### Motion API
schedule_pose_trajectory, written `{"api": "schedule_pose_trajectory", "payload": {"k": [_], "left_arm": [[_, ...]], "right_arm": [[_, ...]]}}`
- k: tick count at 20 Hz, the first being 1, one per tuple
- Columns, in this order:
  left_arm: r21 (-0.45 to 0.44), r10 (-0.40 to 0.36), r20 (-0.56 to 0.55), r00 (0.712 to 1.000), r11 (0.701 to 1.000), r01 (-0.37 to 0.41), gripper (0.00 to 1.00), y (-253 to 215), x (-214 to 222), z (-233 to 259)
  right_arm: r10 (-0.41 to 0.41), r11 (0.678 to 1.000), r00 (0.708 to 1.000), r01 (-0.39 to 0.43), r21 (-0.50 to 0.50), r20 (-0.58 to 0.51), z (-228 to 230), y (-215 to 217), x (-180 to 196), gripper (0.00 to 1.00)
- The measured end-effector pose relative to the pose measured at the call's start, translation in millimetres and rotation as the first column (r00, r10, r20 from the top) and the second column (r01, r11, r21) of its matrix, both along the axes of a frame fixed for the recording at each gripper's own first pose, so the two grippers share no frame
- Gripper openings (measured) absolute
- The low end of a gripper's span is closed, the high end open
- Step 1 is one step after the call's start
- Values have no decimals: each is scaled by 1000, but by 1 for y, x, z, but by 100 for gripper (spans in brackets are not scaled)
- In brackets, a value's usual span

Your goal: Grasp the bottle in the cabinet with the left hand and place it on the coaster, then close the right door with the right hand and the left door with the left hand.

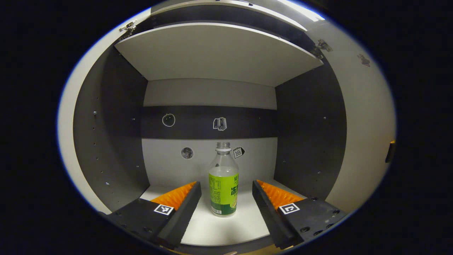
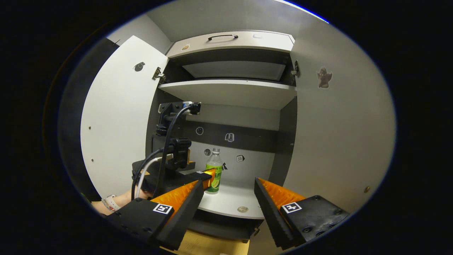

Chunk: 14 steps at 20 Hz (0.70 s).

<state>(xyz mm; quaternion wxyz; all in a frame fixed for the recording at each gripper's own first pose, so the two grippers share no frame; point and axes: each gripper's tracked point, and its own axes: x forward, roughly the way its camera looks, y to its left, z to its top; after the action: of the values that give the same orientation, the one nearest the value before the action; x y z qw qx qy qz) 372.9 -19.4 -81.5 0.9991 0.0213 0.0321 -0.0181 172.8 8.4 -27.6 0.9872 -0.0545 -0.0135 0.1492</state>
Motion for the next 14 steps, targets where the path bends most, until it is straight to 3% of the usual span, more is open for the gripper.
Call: {"api": "schedule_pose_trajectory", "payload": {"k": [5, 14], "left_arm": [[39, -3, -13, 1000, 999, 3, 93, 0, 34, -17], [15, 10, -62, 998, 1000, -9, 90, 8, 79, -44]], "right_arm": [[-1, 1000, 1000, 1, 2, -24, -11, -2, 11, 96], [4, 1000, 999, -4, 16, -34, -15, -3, 32, 96]]}}
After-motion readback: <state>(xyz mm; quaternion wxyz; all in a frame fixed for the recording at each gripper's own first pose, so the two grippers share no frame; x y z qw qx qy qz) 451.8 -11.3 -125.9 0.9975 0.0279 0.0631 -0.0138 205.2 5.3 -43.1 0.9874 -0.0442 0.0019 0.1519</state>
